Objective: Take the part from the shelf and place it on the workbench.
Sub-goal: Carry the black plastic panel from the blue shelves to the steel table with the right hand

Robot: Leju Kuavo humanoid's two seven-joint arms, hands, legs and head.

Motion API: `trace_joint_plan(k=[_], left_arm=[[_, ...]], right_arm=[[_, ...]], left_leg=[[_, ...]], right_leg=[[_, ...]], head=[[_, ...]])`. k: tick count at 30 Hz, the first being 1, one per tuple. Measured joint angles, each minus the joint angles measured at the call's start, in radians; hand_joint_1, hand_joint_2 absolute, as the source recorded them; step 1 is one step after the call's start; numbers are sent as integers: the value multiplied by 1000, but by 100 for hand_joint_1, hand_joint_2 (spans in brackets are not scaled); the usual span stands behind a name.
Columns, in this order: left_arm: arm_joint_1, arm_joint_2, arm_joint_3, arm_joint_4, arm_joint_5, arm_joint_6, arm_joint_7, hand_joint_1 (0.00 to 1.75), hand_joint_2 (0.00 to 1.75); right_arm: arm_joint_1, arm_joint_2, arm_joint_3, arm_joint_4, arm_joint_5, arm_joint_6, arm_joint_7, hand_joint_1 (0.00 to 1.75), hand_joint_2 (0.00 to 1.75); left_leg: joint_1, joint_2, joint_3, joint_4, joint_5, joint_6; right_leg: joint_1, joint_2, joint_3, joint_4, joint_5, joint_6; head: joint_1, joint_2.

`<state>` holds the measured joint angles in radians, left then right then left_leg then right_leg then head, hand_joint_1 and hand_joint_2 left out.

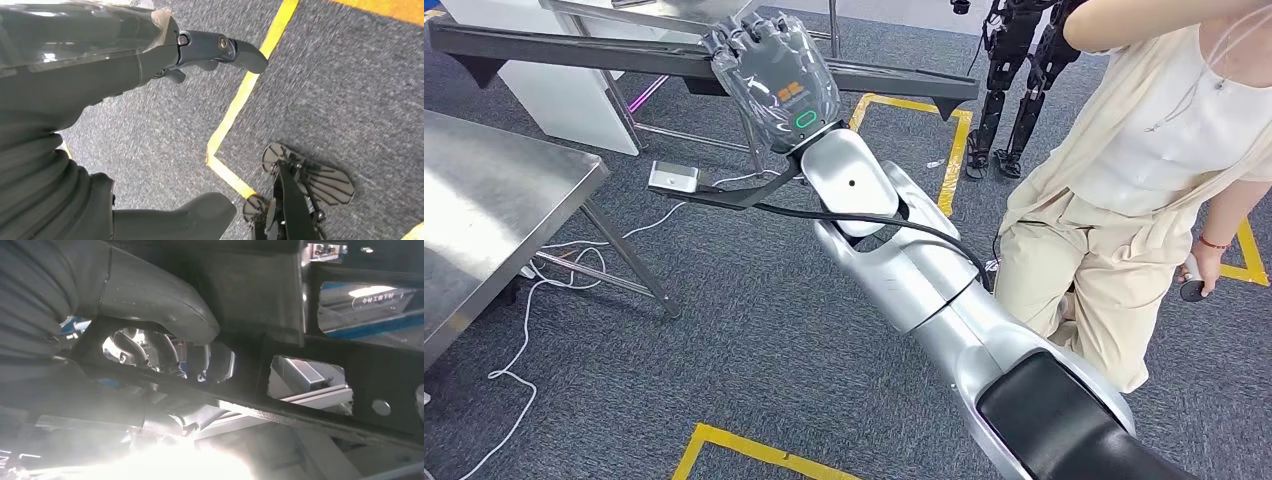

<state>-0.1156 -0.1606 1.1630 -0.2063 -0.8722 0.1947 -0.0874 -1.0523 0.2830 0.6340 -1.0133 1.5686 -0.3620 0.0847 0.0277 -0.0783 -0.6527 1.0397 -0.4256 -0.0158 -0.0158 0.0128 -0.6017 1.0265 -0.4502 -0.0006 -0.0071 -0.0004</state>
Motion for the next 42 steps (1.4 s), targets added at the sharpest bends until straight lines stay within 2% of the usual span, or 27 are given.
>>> trace_joint_plan(k=[1, 3, 4, 5, 6, 7, 9, 11, 13, 15, 16, 18, 20, 21, 22, 24, 25, 27, 29, 31, 33, 35, 36, 37, 38, 40, 42], left_arm=[[0, 0, 1, 0, 0, 0, 0, 0, 175], [-2, 0, 1, 0, 0, 1, 0, 0, 175], [-2, 0, 1, 0, 0, 1, 0, 0, 175], [-2, 0, 1, 0, 0, 1, 0, 0, 175], [-2, 0, 1, 0, 0, 1, 0, 0, 175], [-1, 1, 1, 0, 0, 1, 0, 0, 175], [-2, 1, 2, 0, 1, 1, 0, 0, 175], [-5, 2, 3, 0, 1, 1, 0, 0, 175], [-5, 2, 7, 0, 1, 1, 0, 0, 175], [-5, 2, 11, 0, 2, 3, 0, 0, 175], [-6, 2, 12, 0, 2, 4, 0, 0, 175], [-8, 1, 15, 0, 4, 7, 0, 0, 175], [-8, 2, 17, 0, 9, 8, 2, 0, 175], [-8, 2, 18, 0, 12, 8, 2, 0, 175], [-7, 1, 19, 0, 16, 9, 3, 0, 175], [-7, 1, 22, 0, 21, 10, 3, 0, 175], [-7, 0, 25, 0, 23, 12, 3, 0, 175], [-6, 0, 34, 0, 27, 15, 3, 0, 175], [-2, 1, 41, 0, 31, 17, 3, 0, 175], [0, 1, 44, 0, 32, 19, 3, 0, 175], [-1, 1, 45, 0, 31, 19, 3, 0, 175], [-3, 0, 45, 0, 29, 19, 3, 0, 175], [-2, 1, 45, 0, 28, 19, 3, 0, 175], [-2, 1, 46, 0, 26, 20, 3, 0, 175], [-2, 1, 47, 0, 25, 21, 3, 0, 175], [-3, 2, 48, 0, 24, 22, 3, 0, 175], [-5, 3, 49, 0, 24, 23, 3, 0, 175]], right_arm=[[-1, 4, 1, 1, 0, 0, 0, 175, 175], [-2, 7, 2, 5, 0, 0, 0, 175, 175], [-2, 7, 2, 7, 0, 0, 0, 175, 175], [-1, 7, 3, 10, 0, 0, 0, 175, 175], [0, 7, 4, 13, 0, 0, 0, 175, 175], [0, 7, 4, 15, 0, 0, 0, 175, 175], [-1, 8, 5, 16, 0, 0, 0, 175, 175], [-4, 8, 5, 16, 0, 0, 0, 175, 175], [-6, 9, 5, 19, 0, 0, -1, 175, 175], [-7, 13, 5, 22, 0, -1, -7, 175, 175], [-9, 15, 5, 24, 0, -3, -11, 175, 175], [-10, 15, 5, 31, 0, -8, -17, 175, 175], [-7, 12, 5, 43, 0, -13, -22, 175, 175], [-5, 11, 5, 51, 0, -14, -25, 175, 175], [-4, 12, 5, 57, 0, -16, -28, 175, 175], [-6, 15, 5, 69, 0, -25, -33, 175, 175], [-7, 17, 5, 74, 0, -32, -36, 175, 175], [-10, 22, 4, 86, 0, -43, -44, 175, 175], [-10, 31, 4, 94, 0, -47, -49, 175, 175], [-12, 42, 4, 98, 0, -49, -51, 175, 175], [-12, 45, 5, 101, 0, -51, -49, 175, 175], [-9, 42, 5, 105, 0, -52, -48, 175, 175], [-7, 41, 5, 108, 0, -52, -47, 175, 175], [-5, 40, 5, 110, 0, -52, -47, 175, 175], [-5, 40, 5, 111, 0, -52, -47, 175, 175], [-6, 40, 5, 112, 0, -52, -47, 175, 175], [-9, 40, 5, 112, 0, -52, -47, 175, 175]], left_leg=[[0, 20, -17, 37, -22, -3], [-1, 60, -76, 162, -85, -7], [-1, 68, -108, 226, -109, -9], [-1, 72, -127, 263, -117, -9], [-1, 74, -126, 261, -106, -8], [-1, 79, -105, 219, -80, -5], [-7, 109, -29, 80, -22, 4], [-15, 130, 15, -2, 0, 15], [-21, 117, 18, -13, 1, 23], [-16, 101, 24, -24, 9, 35], [-13, 93, 28, -31, 13, 41], [-10, 74, 30, -35, 18, 47], [-10, 50, 30, -35, 18, 47], [-10, 38, 30, -34, 18, 47], [-9, 26, 30, -34, 18, 46], [-9, 4, 29, -31, 17, 41], [-10, -6, 28, -28, 16, 36], [-10, -20, 23, -27, 15, 24], [-4, -24, 19, -27, 15, 10], [-3, 13, 2, 6, -8, 1], [-4, 58, -51, 118, -65, -5], [-3, 72, -114, 242, -110, -9], [-3, 74, -127, 262, -109, -9], [-3, 77, -117, 241, -89, -8], [-3, 85, -88, 182, -56, -6], [-8, 125, -16, 46, -2, 2], [-16, 147, 14, -14, 11, 12]], right_leg=[[-2, -7, 2, -3, 2, -7], [3, -21, 4, -5, 1, -15], [6, -30, 4, -5, 0, -16], [9, -39, 4, -5, -1, -18], [11, -47, 5, -4, -2, -19], [13, -55, 6, -4, -4, -20], [18, -69, 10, -4, -7, -20], [26, -81, 12, -3, -11, -15], [28, -95, 15, -5, -14, -7], [28, -87, 10, 8, -25, 1], [26, -70, -4, 38, -41, 1], [20, -31, -59, 157, -91, -3], [16, -21, -116, 271, -127, -1], [14, -19, -123, 278, -123, 5], [12, -17, -111, 246, -104, 13], [5, 5, -51, 109, -46, 29], [2, 16, -24, 51, -24, 30], [0, 28, 0, 0, -7, 25], [0, 16, 2, -2, -2, 12], [-4, 3, 5, -8, 3, -2], [-2, -13, 9, -10, 1, -12], [4, -33, 11, -9, -2, -18], [5, -43, 11, -9, -4, -20], [6, -51, 12, -9, -5, -21], [7, -59, 14, -9, -6, -21], [14, -72, 18, -8, -11, -16], [23, -85, 20, -8, -16, -9]], head=[[-2, 0], [-5, 0], [-5, 0], [-5, 0], [-5, 0], [-5, 0], [-5, 0], [-4, 0], [-3, 0], [-3, 0], [-3, 0], [-1, 0], [1, 0], [1, 0], [1, 0], [1, 0], [1, 0], [-1, 0], [-2, 0], [-5, 0], [-8, 0], [-7, 0], [-7, 0], [-8, 0], [-8, 0], [-7, 0], [-4, 0]])
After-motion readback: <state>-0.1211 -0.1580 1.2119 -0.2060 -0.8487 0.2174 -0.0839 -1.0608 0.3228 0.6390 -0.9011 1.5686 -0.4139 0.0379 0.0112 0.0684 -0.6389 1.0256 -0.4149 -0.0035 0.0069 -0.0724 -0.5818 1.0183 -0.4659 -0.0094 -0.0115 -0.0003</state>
